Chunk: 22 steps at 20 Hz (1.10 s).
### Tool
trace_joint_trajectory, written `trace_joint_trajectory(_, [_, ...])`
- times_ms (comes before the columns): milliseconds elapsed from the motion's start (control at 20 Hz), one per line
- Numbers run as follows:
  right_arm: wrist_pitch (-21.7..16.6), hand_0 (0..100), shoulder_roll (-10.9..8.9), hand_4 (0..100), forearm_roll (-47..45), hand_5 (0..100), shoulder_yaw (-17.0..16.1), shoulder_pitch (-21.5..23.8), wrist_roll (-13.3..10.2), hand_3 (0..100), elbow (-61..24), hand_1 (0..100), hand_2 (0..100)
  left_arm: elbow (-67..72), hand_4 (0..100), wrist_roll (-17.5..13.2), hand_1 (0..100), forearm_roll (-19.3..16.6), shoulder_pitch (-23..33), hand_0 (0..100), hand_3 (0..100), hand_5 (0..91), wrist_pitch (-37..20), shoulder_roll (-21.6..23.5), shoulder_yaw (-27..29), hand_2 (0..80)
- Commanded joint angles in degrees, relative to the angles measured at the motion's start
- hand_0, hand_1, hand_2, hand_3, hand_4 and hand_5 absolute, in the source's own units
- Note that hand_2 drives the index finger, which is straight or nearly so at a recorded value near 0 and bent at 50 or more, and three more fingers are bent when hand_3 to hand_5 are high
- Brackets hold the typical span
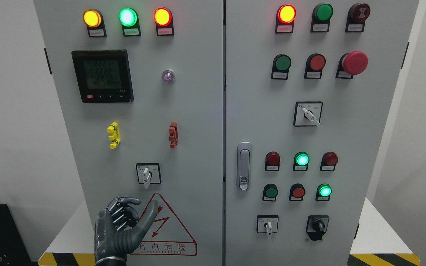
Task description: Turn on light switch 1
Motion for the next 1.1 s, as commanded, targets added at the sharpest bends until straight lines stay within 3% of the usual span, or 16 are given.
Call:
trace_joint_trajectory(0, [-0.02,0,0.0,0,-1.41,0,0.0,0.0,0.01,0,0.0,0,0,0.41,90,0.03,78,-0.13,-1.59,0,89,82.4,0.99,-0.55,0.24,55.7])
trace_joint_trajectory(1052, [-0.02,0,0.0,0,-1.41,0,0.0,0.0,0.01,0,0.0,0,0,1.29,91,0.12,78,-1.0,-5.11,0,90,82.7,3.81,-0.91,1.03,55.6])
